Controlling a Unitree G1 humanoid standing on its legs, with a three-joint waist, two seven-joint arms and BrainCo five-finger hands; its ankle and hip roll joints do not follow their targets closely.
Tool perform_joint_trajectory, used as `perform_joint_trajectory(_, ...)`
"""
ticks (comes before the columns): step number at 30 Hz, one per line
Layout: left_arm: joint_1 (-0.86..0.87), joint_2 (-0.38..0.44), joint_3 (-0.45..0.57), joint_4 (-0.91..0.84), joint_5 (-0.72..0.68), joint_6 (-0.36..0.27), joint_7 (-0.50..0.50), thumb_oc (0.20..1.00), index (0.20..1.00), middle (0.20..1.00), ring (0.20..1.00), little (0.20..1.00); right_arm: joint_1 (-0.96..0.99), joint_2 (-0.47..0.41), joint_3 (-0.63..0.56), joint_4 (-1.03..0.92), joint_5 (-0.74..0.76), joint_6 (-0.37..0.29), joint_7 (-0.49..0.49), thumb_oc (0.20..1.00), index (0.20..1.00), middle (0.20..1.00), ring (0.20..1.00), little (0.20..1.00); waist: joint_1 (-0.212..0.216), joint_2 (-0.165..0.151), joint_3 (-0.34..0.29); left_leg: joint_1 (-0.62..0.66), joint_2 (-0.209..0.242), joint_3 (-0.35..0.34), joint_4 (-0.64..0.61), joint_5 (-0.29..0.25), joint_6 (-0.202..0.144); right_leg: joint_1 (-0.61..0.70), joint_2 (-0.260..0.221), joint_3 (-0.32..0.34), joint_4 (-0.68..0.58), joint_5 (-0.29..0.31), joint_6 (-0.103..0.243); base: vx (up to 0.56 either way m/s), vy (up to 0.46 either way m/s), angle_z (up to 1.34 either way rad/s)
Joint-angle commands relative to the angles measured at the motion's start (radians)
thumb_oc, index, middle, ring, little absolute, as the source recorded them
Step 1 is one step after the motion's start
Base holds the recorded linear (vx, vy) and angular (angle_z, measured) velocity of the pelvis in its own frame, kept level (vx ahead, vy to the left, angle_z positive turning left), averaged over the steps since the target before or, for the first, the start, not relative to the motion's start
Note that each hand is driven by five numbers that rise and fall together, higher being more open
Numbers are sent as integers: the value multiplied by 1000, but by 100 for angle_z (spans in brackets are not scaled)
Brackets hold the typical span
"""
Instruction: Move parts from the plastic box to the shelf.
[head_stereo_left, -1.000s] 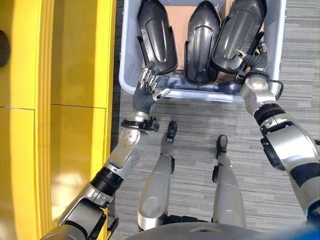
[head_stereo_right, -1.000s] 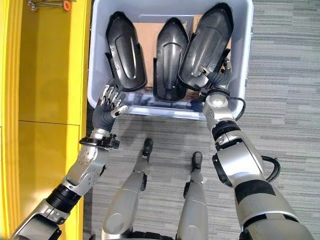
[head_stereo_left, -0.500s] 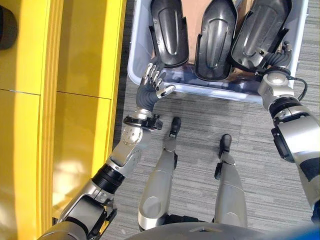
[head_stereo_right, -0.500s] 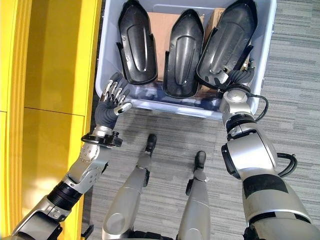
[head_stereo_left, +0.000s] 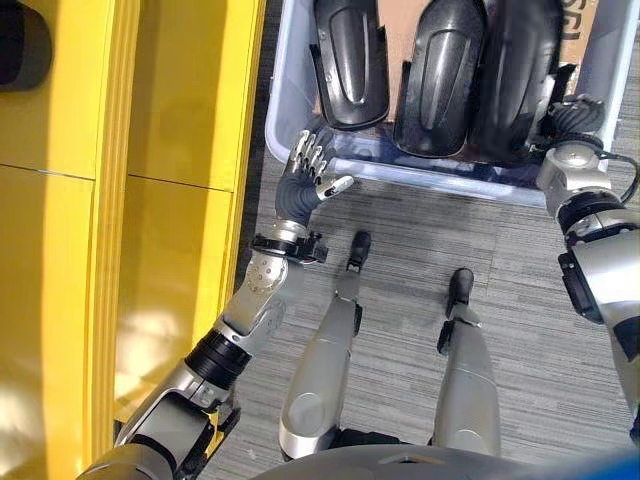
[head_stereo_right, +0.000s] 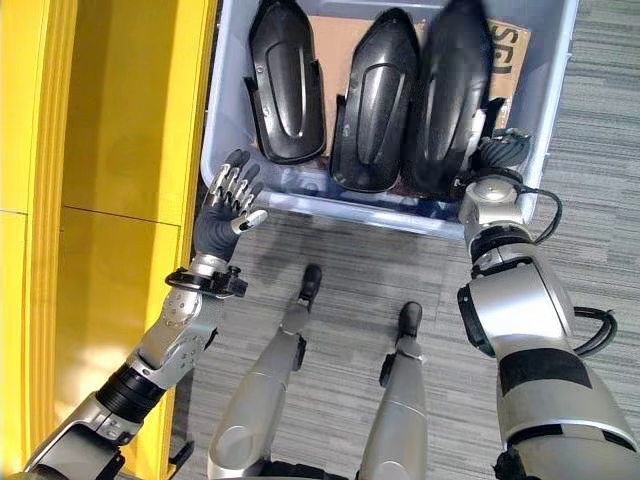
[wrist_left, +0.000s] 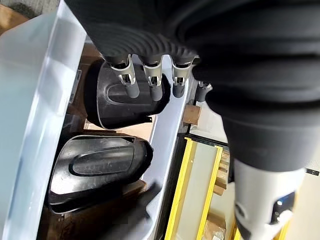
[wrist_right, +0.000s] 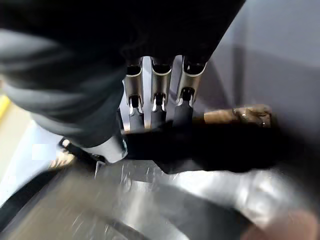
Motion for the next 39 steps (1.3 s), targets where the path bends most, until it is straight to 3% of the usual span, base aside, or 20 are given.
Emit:
perform_joint_trajectory(1, -12, 7, 15, -124, 5, -39, -22, 1000, 1000, 1000, 1000, 1000, 44, 49, -9, -29, 11, 7, 38, 200, 200, 200, 200, 200, 23, 0, 13, 2, 10, -72, 62, -101, 24, 64, -18, -21, -117, 70, -27, -20, -6, 3)
perform_joint_trajectory(9, 11, 27, 15, -113, -22, -36, -51, 1000, 1000, 1000, 1000, 1000, 68, 42, -38, -38, 16, 10, 30, 200, 200, 200, 200, 200, 24, -21, -26, 59, 26, -79, 37, -98, 16, 134, -15, -40, -147, 69, -26, -15, -12, 4)
perform_joint_trajectory(16, 69, 56, 50, -96, -40, -31, -66, 1000, 1000, 1000, 1000, 1000, 92, 71, -40, -210, 87, -71, 21, 200, 200, 200, 200, 200, 3, -63, -69, 110, 44, -70, 16, -96, 8, 195, -7, -42, -194, 90, -27, -5, -3, 2)
perform_joint_trajectory(22, 144, 78, 105, -103, -58, -18, -84, 1000, 1000, 1000, 1000, 1000, 195, 91, -32, -517, 76, -123, 24, 200, 200, 200, 200, 200, -29, -106, -104, 153, 65, -60, 0, -98, 4, 241, -1, -41, -224, 99, -29, 5, -16, -6)
perform_joint_trajectory(23, 174, 83, 129, -105, -59, -11, -89, 1000, 1000, 1000, 1000, 1000, 263, 95, -40, -654, 61, -139, 30, 200, 200, 200, 200, 200, -43, -120, -119, 168, 73, -57, -2, -101, 3, 256, 0, -41, -231, 99, -29, 15, -20, -11)
perform_joint_trajectory(33, 273, 91, 194, -105, -49, 13, -120, 1000, 1000, 1000, 1000, 1000, 534, 125, -79, -1013, 9, -159, 88, 200, 200, 200, 200, 200, -76, -151, -172, 241, 99, -59, -28, -103, 0, 319, 6, -49, -247, 88, -30, 14, -17, -3)
perform_joint_trajectory(39, 345, 81, 249, -94, -38, 28, -138, 1000, 1000, 1000, 1000, 1000, 697, 157, -67, -1155, 4, -155, 167, 200, 200, 200, 200, 200, -88, -153, -210, 329, 146, -66, -74, -86, -20, 361, 42, -56, -183, 20, -38, 26, -70, 2)
